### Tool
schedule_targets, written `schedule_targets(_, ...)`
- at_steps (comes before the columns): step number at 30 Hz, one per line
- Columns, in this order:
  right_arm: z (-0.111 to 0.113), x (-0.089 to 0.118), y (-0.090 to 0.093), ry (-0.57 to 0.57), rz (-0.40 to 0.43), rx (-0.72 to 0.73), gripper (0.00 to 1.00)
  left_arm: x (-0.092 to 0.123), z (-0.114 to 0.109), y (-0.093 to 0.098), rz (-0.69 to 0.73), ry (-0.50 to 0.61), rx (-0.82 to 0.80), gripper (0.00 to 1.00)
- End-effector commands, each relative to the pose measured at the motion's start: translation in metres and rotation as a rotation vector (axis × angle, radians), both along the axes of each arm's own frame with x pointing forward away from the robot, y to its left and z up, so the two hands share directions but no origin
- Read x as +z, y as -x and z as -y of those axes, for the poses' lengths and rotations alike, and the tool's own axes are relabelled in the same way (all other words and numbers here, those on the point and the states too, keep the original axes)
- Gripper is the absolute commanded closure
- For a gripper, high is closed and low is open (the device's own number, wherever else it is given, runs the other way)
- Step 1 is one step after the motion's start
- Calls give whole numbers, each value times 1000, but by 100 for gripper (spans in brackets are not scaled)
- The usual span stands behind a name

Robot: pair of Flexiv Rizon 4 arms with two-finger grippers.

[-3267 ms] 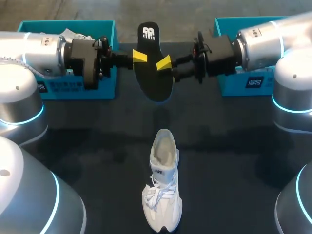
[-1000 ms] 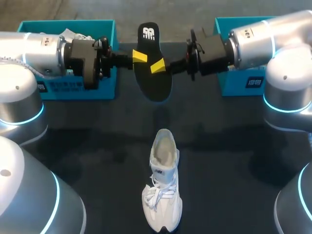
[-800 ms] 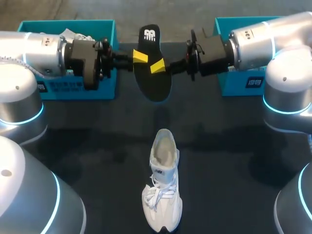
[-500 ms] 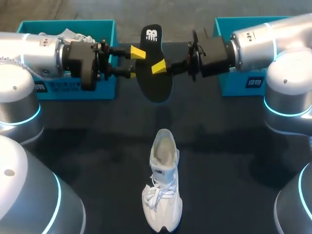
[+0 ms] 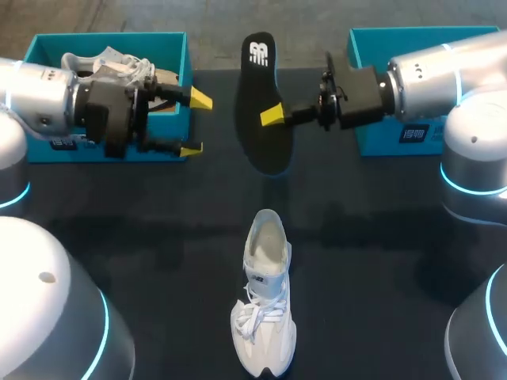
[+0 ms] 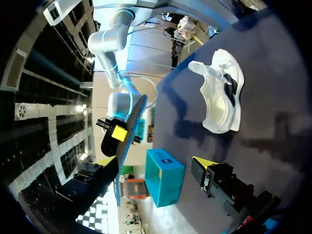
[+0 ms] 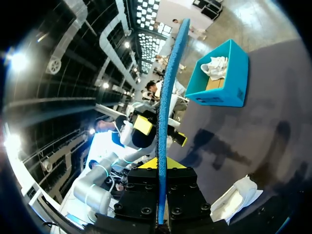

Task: Take the shoe out of the shoebox, open the shoe tongue, remove and reinsert the insole, then place the shoe into the shoebox

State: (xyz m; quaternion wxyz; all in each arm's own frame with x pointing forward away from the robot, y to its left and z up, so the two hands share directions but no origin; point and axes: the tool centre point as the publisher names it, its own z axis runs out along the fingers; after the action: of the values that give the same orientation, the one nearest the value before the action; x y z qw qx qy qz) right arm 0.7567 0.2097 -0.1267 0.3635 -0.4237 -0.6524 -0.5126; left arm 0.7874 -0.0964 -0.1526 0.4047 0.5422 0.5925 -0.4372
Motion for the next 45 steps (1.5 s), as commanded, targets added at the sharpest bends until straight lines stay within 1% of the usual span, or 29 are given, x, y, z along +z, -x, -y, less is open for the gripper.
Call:
schedule_targets(1, 2, -2, 4, -7, 3, -6, 100, 9, -2, 0, -4, -35, -3, 0)
schedule_targets(12, 2, -2, 4, -7, 3, -6, 100, 9, -2, 0, -4, -35, -3, 0)
schedule_targets(14, 3, -3, 1, 39, 25, -2, 100, 7, 3, 3, -57, -70, 58, 0)
schedule_targets(15, 5, -5, 0, 26, 34, 18, 100, 5, 6, 4, -82, -103, 100, 0)
schedule_targets(18, 10, -12, -2, 50, 69, 35, 100, 1, 10, 8, -157, -182, 192, 0)
schedule_targets(22, 23, -24, -4, 54, 122, 44, 100, -8, 12, 16, -231, -260, 256, 0)
schedule_targets(25, 30, -33, -4, 60, 142, 48, 100, -13, 11, 18, -290, -307, 304, 0)
schedule_targets(36, 44, -53, -3, 42, 217, 44, 100, -34, -4, 27, -465, -388, 388, 0)
schedule_targets(41, 49, -59, 0, 20, 289, 55, 100, -43, -6, 30, -591, -410, 420, 0)
schedule_targets(42, 49, -59, 0, 20, 289, 55, 100, -45, -6, 30, -591, -427, 424, 0)
schedule_targets(43, 49, -59, 0, 20, 289, 55, 100, -46, -5, 33, -562, -452, 414, 0)
schedule_targets(45, 49, -59, 0, 20, 289, 55, 100, -46, -5, 33, -562, -452, 414, 0)
